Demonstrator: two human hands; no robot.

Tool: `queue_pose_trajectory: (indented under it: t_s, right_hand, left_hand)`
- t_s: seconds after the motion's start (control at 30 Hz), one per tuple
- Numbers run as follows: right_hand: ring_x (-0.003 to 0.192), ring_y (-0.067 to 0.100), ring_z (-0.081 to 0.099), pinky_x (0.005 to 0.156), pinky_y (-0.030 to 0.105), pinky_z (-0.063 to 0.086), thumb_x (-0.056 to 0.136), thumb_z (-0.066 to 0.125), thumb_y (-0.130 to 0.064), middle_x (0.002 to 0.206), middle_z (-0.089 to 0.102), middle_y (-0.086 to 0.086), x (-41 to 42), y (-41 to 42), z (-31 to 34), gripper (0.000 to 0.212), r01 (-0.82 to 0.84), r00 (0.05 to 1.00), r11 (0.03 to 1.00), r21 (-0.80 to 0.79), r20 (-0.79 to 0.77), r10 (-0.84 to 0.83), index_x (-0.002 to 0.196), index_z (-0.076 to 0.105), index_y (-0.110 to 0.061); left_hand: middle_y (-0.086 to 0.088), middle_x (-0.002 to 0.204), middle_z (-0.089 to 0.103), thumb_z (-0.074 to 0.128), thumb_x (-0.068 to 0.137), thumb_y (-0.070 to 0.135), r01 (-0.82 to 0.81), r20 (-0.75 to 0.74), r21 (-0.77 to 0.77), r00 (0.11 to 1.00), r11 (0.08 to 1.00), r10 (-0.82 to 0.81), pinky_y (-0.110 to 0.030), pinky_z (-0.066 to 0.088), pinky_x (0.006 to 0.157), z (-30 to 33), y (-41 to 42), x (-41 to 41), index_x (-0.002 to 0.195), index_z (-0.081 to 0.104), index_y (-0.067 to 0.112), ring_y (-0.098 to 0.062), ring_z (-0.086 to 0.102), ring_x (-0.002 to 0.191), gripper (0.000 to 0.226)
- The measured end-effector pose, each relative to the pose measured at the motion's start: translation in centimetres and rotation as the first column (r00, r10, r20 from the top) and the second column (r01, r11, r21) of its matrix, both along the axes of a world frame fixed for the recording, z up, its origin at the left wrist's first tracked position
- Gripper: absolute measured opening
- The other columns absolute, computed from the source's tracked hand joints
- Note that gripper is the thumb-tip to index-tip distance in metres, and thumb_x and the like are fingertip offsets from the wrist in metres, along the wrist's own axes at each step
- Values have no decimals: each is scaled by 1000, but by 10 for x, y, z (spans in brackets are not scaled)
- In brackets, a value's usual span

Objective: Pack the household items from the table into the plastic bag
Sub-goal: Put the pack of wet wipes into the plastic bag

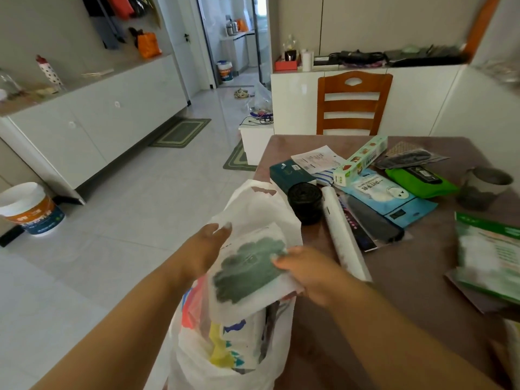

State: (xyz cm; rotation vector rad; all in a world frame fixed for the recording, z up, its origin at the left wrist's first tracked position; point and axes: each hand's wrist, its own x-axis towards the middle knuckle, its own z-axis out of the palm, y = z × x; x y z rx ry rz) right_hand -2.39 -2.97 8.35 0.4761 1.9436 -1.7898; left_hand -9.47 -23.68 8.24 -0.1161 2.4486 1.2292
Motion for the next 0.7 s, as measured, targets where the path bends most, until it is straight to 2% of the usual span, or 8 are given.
queue_pose_trajectory:
  t_s: [0.1,0.17,0.3,0.37,0.5,0.57,0.6,0.7]
  right_hand:
    - [76,15,56,65,25,44,95,50,-32,87,60,2,2,6,-8,22,-136,969,898,418,-131,208,87,58,-13]
    - [75,11,55,63,23,42,94,51,-33,85,60,-2,11,28,-6,17,-24,964,882,470,-222,145,92,58,-17]
    - [81,19,64,82,40,54,89,58,-38,83,66,1,21,84,-17,21,176,974,866,468,-208,-86,75,56,-23]
    - [88,23,65,84,39,54,90,56,-37,95,68,8,29,112,-24,20,215,976,847,486,-146,-164,76,53,-24]
    - [84,23,54,65,28,44,93,51,-20,101,66,16,59,170,-28,11,324,945,785,528,-142,-294,85,57,-15]
    - [96,30,60,80,31,45,93,51,-26,110,67,16,76,202,-31,23,365,920,703,610,-123,-371,98,64,-8]
    - [104,32,60,86,31,44,93,51,-27,114,67,16,85,216,-31,28,393,901,659,641,-125,-415,103,66,-6]
    - [109,32,59,82,27,41,89,55,-26,119,65,16,117,259,-38,29,480,832,598,642,-116,-542,106,68,-6]
  left_hand:
    - [0,128,63,40,83,74,87,26,-48,996,995,-86,-49,42,107,40,30,21,122,60,23,-30,61,115,67]
    - [-1,128,62,43,92,61,141,46,-79,989,987,-138,-47,41,108,51,51,26,115,61,23,-27,60,115,48]
    - [-4,117,67,50,93,51,349,63,-88,937,933,-345,-44,44,106,70,121,35,91,60,30,-23,63,109,23]
    - [-9,119,67,54,94,42,480,80,-86,877,873,-474,-41,47,104,75,168,42,105,64,21,-26,63,110,26]
    - [-17,129,63,48,99,21,628,158,-92,775,773,-611,-40,50,100,61,256,59,125,59,2,-30,63,116,34]
    - [-16,126,64,49,99,20,660,247,-51,735,749,-631,-39,52,97,43,291,69,129,56,5,-26,65,106,35]
    - [-16,124,64,50,99,18,667,282,-19,719,745,-636,-38,52,98,34,306,74,133,54,6,-24,64,103,36]
    - [-16,115,61,51,99,21,561,395,127,728,818,-561,-39,49,98,6,341,98,135,52,3,-27,61,102,41]
